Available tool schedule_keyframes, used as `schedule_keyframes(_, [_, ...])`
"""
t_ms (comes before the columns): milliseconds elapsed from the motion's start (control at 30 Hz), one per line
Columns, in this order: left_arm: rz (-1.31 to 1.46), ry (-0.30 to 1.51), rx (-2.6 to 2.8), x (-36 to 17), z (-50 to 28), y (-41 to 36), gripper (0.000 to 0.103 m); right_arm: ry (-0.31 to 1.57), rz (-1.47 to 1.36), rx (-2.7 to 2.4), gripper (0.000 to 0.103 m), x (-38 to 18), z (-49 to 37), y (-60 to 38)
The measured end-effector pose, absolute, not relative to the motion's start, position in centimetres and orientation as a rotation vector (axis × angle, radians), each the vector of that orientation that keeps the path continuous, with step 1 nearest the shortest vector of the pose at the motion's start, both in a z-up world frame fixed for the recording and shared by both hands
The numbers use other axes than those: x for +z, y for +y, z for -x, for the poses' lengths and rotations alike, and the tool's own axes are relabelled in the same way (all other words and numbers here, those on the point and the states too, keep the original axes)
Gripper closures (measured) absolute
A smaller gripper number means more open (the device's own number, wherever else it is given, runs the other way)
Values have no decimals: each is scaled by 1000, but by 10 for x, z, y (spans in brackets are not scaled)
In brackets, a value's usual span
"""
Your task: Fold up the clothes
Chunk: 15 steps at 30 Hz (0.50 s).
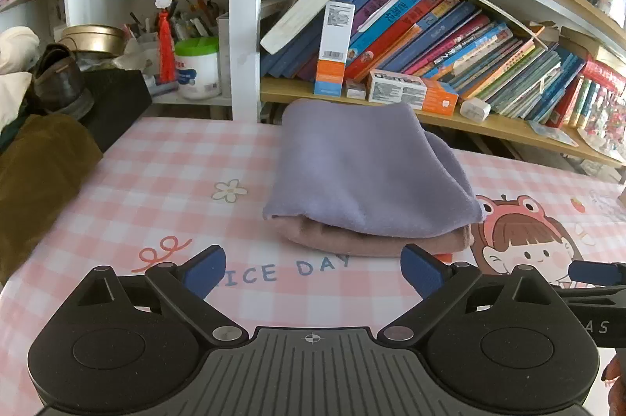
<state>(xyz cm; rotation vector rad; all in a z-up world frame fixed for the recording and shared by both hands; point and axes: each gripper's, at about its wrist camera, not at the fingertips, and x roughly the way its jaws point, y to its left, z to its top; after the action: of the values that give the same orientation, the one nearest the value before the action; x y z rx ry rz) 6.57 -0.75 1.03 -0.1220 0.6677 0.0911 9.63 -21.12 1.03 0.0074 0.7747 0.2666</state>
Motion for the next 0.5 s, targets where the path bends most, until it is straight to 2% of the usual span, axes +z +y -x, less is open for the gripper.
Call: schedule_keyframes(500, [127, 692, 94, 5, -68, -9, 5, 791, -2, 266, 0, 7, -99, -209])
